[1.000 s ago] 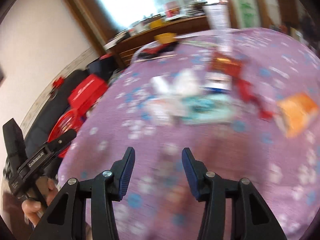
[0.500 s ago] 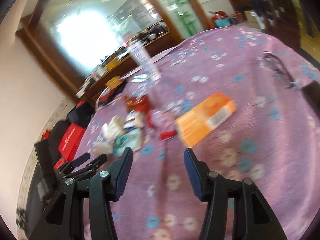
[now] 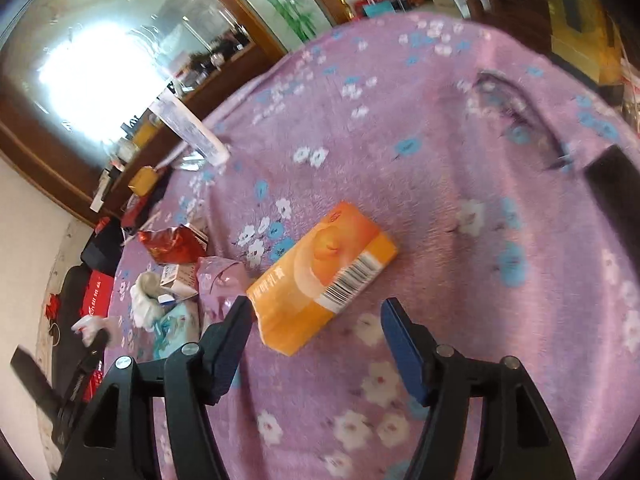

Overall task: Collect trash
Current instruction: 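Grasp the white plastic bag with the left tool while the right tool grasps the orange box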

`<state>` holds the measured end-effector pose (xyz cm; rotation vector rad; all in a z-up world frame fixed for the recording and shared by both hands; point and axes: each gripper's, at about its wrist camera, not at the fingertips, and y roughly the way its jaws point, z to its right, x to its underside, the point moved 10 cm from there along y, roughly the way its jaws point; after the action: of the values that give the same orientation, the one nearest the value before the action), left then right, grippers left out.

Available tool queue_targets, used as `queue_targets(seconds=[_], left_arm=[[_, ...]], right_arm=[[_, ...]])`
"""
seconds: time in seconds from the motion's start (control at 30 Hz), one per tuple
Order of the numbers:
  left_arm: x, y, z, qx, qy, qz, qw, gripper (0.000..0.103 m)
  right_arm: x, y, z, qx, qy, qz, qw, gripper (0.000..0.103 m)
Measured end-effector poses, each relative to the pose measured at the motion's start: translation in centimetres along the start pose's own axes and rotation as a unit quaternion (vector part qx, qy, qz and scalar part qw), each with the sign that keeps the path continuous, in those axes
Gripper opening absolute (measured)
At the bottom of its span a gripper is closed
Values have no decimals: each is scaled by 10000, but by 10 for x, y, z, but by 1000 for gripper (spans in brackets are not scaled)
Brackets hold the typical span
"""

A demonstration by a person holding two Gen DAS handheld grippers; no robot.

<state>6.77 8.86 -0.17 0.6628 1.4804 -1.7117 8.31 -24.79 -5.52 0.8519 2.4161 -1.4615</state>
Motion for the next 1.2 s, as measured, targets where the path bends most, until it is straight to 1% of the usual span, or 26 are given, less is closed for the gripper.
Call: queue_targets(seconds=[0.07, 0.13, 0.17, 0.23, 0.37, 0.43, 0.5, 0.53, 0.6, 0.63, 0.67, 0.73, 0.8, 0.87, 0.9, 0.93, 0.97, 1.03, 1.1, 1.2], left_arm=[[-5, -1, -14, -49, -168, 156, 9997, 34], [-6, 0, -22, -117, -248, 276, 9992, 34], [-6, 1, -23, -90, -277, 260, 9992, 34], [-5, 2, -22, -12, -297, 231, 9993, 34], [-6, 2, -18, 52, -221, 261, 9994, 34], [-5, 2, -18, 77, -264, 241, 9993, 34], [-4, 2, -19, 87, -321, 227, 9992, 34], [-4, 0, -20, 98, -355, 232, 9991, 34], [-3, 0, -19, 132, -368, 220, 9990, 34], [-3, 0, -18, 141, -357, 220, 9990, 34], [-3, 0, -18, 154, -336, 217, 9991, 34], [-4, 0, -15, 172, -262, 232, 9992, 34], [-5, -2, -12, 169, -190, 288, 9993, 34], [-6, -3, -12, 160, -166, 334, 9992, 34], [-6, -4, -13, 146, -188, 360, 9991, 34], [-7, -4, -15, 131, -211, 370, 9990, 34], [-8, -3, -17, 114, -241, 379, 9989, 34], [-9, -3, -21, 68, -296, 397, 9987, 34], [-9, -2, -23, 42, -314, 406, 9987, 34], [-10, -2, -24, 27, -305, 398, 9987, 34]], right_arm=[[-4, 14, -3, 257, -24, -89, 9996, 71], [-6, 24, -4, 384, -28, -142, 9992, 71], [-9, 29, -6, 542, -58, -150, 9984, 71], [-16, 37, -11, 714, -143, -155, 9972, 71], [-31, 60, -33, 1180, -648, -143, 9908, 71], [-28, 72, -42, 1360, -930, -239, 9860, 71], [-22, 73, -45, 1556, -1160, -162, 9809, 71], [-21, 71, -45, 1619, -1207, -96, 9794, 70], [-17, 61, -37, 1697, -1242, -2, 9776, 56], [-16, 58, -34, 1693, -1221, 30, 9780, 54], [-13, 53, -28, 1667, -1180, 50, 9789, 51], [-14, 45, -25, 1487, -1061, 126, 9831, 50], [-21, 29, -40, 1261, -1115, 498, 9845, 50], [-29, 18, -62, 1141, -1314, 930, 9803, 50], [-33, 10, -78, 979, -1437, 1189, 9776, 51], [-35, 6, -92, 813, -1527, 1352, 9756, 51], [-34, 2, -112, 563, -1684, 1541, 9720, 51], [-29, 1, -140, 275, -1935, 1734, 9653, 51], [-16, 6, -166, -16, -2283, 1869, 9555, 51], [3, 18, -184, -230, -2676, 1777, 9467, 51]])
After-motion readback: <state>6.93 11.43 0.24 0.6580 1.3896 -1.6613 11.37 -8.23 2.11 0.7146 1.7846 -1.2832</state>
